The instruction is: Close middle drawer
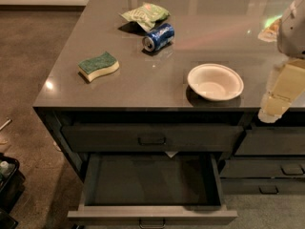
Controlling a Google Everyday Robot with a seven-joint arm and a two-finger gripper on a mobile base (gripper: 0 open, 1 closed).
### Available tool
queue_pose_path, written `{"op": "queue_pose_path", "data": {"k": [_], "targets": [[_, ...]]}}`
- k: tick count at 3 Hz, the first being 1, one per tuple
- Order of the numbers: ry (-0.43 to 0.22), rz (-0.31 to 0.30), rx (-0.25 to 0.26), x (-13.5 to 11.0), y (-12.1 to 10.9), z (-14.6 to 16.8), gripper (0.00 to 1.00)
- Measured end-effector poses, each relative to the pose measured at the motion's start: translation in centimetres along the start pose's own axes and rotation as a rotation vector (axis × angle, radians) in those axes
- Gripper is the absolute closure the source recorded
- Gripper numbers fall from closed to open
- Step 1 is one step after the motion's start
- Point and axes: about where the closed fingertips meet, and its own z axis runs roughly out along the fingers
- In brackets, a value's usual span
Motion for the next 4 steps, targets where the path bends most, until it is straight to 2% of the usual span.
{"op": "queue_pose_path", "data": {"k": [1,2,3,4], "targets": [[0.0,0.0,0.0,0.0,0.0,0.0,0.0],[-0.031,0.029,-0.009,0.5,1.4,0.9,0.0],[-0.134,0.129,-0.013,0.3,5.2,2.4,0.0],[-0.271,0.221,-0.068,-0.3,9.6,7.3,0.0]]}}
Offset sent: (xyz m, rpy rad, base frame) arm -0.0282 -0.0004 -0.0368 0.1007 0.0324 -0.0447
